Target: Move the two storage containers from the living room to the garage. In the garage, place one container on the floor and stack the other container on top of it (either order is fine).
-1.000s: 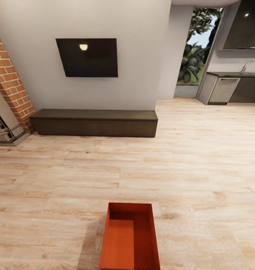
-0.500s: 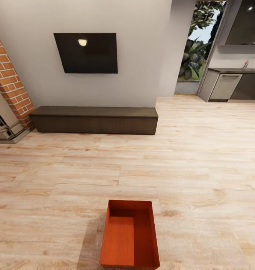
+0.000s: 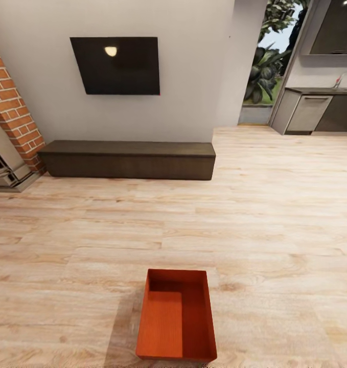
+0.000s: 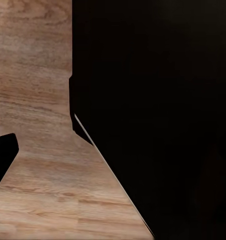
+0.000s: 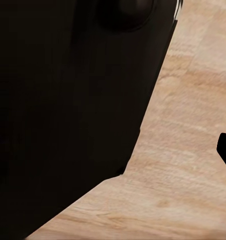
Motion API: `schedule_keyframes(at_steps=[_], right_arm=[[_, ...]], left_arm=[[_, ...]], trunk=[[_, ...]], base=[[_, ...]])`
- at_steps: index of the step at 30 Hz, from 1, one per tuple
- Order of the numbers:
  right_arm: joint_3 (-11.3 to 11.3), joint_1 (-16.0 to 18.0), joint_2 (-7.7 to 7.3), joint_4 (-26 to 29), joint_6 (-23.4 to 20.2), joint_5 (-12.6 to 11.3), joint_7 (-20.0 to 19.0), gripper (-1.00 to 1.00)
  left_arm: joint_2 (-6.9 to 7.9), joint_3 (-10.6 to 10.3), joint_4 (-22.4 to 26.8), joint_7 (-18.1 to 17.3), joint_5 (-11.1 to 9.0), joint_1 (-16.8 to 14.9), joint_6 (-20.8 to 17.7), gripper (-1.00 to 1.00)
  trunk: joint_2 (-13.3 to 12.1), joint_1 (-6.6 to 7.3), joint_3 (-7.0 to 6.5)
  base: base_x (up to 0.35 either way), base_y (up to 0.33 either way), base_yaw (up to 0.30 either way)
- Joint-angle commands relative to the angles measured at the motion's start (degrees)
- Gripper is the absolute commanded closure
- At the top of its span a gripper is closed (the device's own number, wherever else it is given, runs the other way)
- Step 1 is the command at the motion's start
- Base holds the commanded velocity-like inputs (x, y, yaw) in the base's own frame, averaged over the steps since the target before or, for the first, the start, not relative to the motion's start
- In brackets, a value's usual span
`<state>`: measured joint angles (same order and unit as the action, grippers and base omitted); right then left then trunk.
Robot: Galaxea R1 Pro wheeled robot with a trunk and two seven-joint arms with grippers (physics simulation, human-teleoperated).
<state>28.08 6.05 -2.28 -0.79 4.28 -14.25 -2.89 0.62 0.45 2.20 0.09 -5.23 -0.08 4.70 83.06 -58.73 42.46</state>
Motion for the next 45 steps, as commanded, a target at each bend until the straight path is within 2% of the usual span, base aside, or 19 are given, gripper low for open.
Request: schedule_keyframes(at_steps=[1,45], right_arm=[[0.40,0.05,-0.01,-0.09,0.26,-0.61,-0.28,-1.00],[0.40,0.02,-0.01,-0.08,0.26,-0.61,-0.28,-1.00]], left_arm=[[-0.01,-0.01,-0.01,0.00,-0.55,-0.01,0.14,-1.00],[-0.01,0.00,-0.01,0.00,-0.54,-0.01,0.14,-1.00]], trunk=[[0.02,0.00,0.13],[0.02,0.00,4.19]], base=[[0.000,0.000,0.000],[0.000,0.000,0.000]])
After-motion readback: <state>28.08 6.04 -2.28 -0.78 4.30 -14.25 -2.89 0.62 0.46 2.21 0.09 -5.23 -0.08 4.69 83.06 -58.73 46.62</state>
